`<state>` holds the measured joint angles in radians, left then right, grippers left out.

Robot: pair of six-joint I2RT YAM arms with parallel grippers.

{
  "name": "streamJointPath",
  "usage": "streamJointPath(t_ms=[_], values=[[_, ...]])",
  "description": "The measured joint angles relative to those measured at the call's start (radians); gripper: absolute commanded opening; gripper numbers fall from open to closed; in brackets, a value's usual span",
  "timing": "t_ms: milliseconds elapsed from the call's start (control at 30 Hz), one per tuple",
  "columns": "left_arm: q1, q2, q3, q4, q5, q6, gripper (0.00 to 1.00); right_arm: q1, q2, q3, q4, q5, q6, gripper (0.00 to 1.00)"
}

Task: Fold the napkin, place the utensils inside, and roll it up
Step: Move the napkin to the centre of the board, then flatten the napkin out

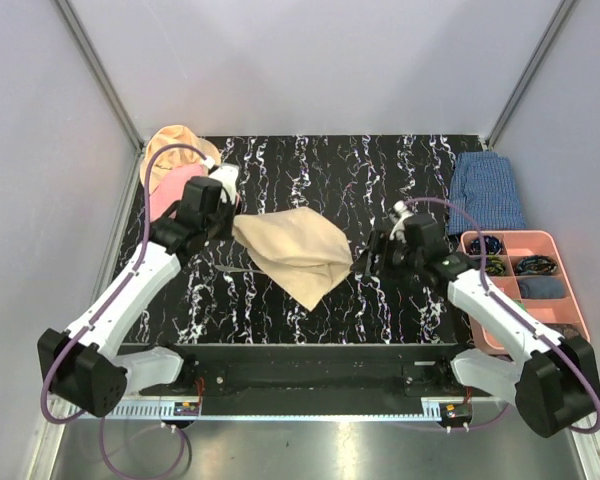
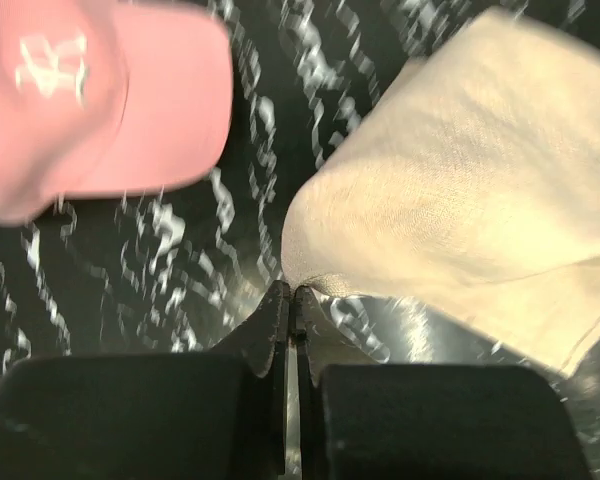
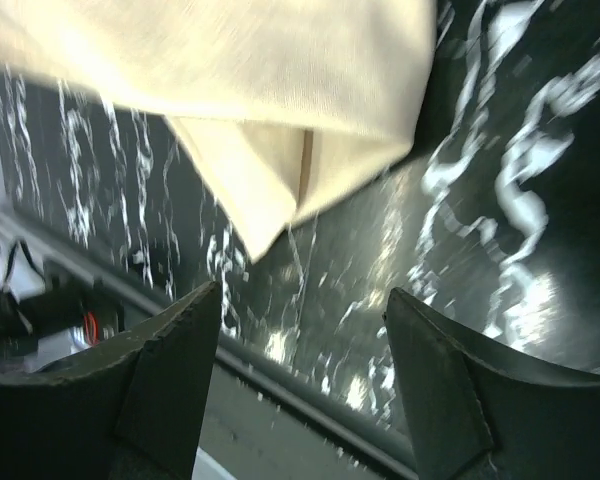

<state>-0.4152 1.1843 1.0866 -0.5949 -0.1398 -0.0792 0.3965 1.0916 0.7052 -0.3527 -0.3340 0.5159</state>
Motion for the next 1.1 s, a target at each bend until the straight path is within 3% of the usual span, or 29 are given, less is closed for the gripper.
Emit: streamJointPath(t_ms=[233,467,800,1100], values=[[0.010,-0.023,-0.055,0.002,-0.019,-0.001,0.00,0.243,0.084,-0.047,0.061,0.009,0.113,0.69],[0.032,0.000,-0.050,0.015,-0.011,-0.019,0.00,0.434,0.338,0.026,0.149,0.048,0.190,0.61],[0.041,0.002,0.005,0.021,0.017,-0.032,0.00,0.508,0.549,0.120,0.207,0.108,0.272,0.55],[0.046,0.002,0.006,0.021,0.044,-0.035,0.00,0.512,0.612,0.198,0.171,0.195,0.324,0.52]])
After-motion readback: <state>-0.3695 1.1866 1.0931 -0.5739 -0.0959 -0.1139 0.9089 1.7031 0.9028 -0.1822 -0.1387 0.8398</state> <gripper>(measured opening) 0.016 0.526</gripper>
